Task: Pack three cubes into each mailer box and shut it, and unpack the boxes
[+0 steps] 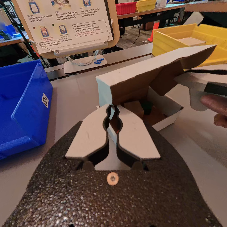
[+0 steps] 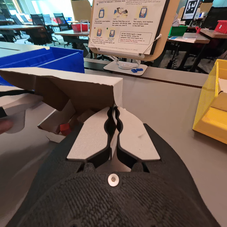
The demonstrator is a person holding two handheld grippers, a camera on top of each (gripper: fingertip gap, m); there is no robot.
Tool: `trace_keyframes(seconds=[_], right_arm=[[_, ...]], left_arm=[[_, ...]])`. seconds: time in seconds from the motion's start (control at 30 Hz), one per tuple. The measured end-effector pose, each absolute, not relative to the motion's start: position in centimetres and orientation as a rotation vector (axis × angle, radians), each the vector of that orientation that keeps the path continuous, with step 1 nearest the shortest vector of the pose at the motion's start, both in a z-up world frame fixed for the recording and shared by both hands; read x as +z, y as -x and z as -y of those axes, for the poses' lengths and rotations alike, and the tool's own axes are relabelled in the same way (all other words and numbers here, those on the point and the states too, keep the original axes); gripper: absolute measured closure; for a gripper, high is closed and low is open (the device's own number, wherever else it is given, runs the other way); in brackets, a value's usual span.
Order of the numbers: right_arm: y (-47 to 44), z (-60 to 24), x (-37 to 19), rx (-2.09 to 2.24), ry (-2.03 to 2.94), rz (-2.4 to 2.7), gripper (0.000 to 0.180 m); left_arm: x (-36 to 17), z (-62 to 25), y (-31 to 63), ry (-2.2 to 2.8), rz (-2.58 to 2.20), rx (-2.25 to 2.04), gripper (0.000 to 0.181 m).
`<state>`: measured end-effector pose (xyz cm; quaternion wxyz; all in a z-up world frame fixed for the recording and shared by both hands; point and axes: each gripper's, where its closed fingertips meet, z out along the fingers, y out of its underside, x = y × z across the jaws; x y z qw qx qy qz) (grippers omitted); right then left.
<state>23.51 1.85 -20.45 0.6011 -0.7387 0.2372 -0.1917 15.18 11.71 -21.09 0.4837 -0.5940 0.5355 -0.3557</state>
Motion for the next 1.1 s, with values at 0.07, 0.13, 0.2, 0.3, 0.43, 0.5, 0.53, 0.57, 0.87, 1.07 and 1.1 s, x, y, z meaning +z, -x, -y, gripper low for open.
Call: trace_keyframes(seconds=[0.07, 0.13, 0.2, 0.3, 0.43, 0.5, 0.53, 0.57, 0.87, 1.07, 1.1], right_arm=[[-23.2, -1.5, -21.1, -0.456, 1.739, -0.531, 0.175], [-22.9, -1.2, -21.7, -0.486, 1.777, -0.503, 0.176], [-22.5, -0.9, -22.4, -0.518, 1.81, -0.483, 0.176], [-22.1, -0.6, -23.6, -0.563, 1.843, -0.459, 0.177], [-21.6, -0.2, -24.7, -0.603, 1.881, -0.411, 0.177], [-21.6, 0.5, -24.5, -0.679, 1.883, -0.406, 0.16], [-21.7, 1.0, -24.3, -0.736, 1.885, -0.396, 0.148], [-21.7, 1.5, -23.9, -0.803, 1.887, -0.37, 0.137], [-18.8, -1.1, -19.2, -1.413, 1.701, 0.376, 0.143], [-17.4, -1.6, -21.4, -1.272, 1.864, 0.474, 0.172], [-17.0, -1.5, -22.2, -1.217, 1.914, 0.498, 0.172]], left_arm=[[-21.7, -11.5, -14.8, 1.435, -1.322, -0.839, 0.175], [-22.4, -11.3, -14.3, 1.44, -1.326, -0.84, 0.176], [-23.3, -10.9, -13.8, 1.444, -1.347, -0.831, 0.177], [-24.6, -10.6, -13.1, 1.433, -1.398, -0.805, 0.178], [-25.5, -9.9, -12.3, 1.401, -1.484, -0.826, 0.168], [-25.8, -9.8, -11.8, 1.383, -1.533, -0.782, 0.156], [-26.0, -9.8, -11.6, 1.372, -1.562, -0.758, 0.151], [-26.1, -9.8, -11.2, 1.361, -1.58, -0.742, 0.149], [-23.3, -8.7, -9.3, 1.328, -1.594, -1.045, 0.159], [-20.0, -10.9, -7.6, 1.27, -1.625, -1.192, 0.181], [-19.7, -11.3, -7.6, 1.291, -1.626, -1.22, 0.181]])
